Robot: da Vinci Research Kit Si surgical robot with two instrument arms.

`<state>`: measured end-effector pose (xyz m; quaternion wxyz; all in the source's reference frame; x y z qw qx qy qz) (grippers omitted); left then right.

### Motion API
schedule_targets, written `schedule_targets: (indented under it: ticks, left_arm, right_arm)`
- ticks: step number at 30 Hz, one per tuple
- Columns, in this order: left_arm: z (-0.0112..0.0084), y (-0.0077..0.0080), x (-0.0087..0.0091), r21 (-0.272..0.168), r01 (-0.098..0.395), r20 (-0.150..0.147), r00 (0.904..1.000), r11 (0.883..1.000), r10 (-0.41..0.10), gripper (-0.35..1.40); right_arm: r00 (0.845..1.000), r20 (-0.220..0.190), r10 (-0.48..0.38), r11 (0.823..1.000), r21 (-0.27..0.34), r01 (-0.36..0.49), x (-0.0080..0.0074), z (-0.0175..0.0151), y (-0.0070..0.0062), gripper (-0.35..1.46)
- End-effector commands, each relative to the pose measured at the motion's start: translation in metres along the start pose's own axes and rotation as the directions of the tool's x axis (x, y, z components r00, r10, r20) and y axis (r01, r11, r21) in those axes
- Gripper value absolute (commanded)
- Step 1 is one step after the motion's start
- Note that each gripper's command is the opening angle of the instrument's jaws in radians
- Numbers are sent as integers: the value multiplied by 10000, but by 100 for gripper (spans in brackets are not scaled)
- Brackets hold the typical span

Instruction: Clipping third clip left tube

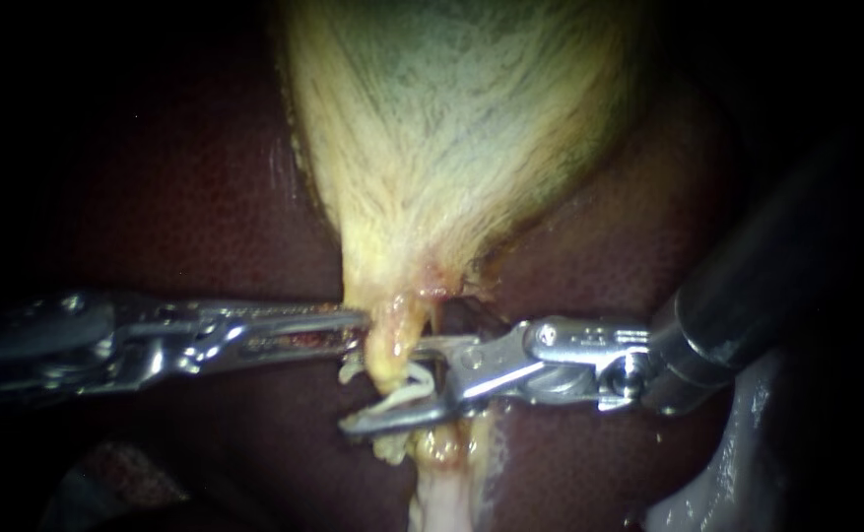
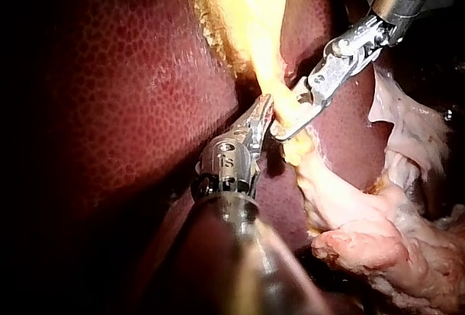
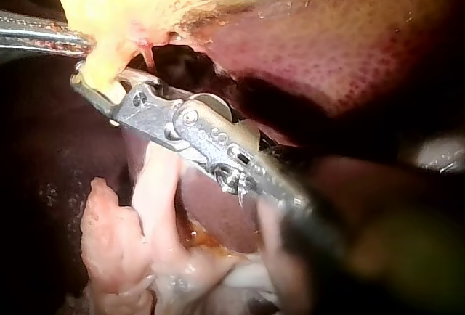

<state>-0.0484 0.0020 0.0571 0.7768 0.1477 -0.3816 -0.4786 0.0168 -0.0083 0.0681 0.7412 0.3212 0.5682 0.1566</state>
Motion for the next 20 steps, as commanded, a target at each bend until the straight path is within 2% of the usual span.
schedule_targets:
  ticks: [1, 3, 6, 10, 20]
  left_arm:
    - [0, 0, 0, -3, 0, -1, 10000, 10000, 0, -35]
    - [0, 0, 0, -3, 0, -1, 10000, 10000, 0, -35]
    - [0, 0, 0, -2, -1, -1, 10000, 10000, 1, -35]
    - [0, 0, 0, -2, -2, 0, 10000, 10000, 2, -35]
    - [2, 1, 0, -2, -4, 0, 10000, 10000, 4, -35]
  right_arm:
    - [10000, 26, -6, 10000, 30, 6, -2, -2, 1, -35]
    - [10000, 60, -24, 10000, 15, 24, -7, -5, 3, -35]
    - [9994, 333, -85, 10000, -38, 86, -14, -5, 5, -35]
    - [9992, 375, -130, 9999, -55, 132, -21, -2, 4, -35]
    - [9992, 377, -137, 9999, -58, 139, -21, 0, 2, -35]
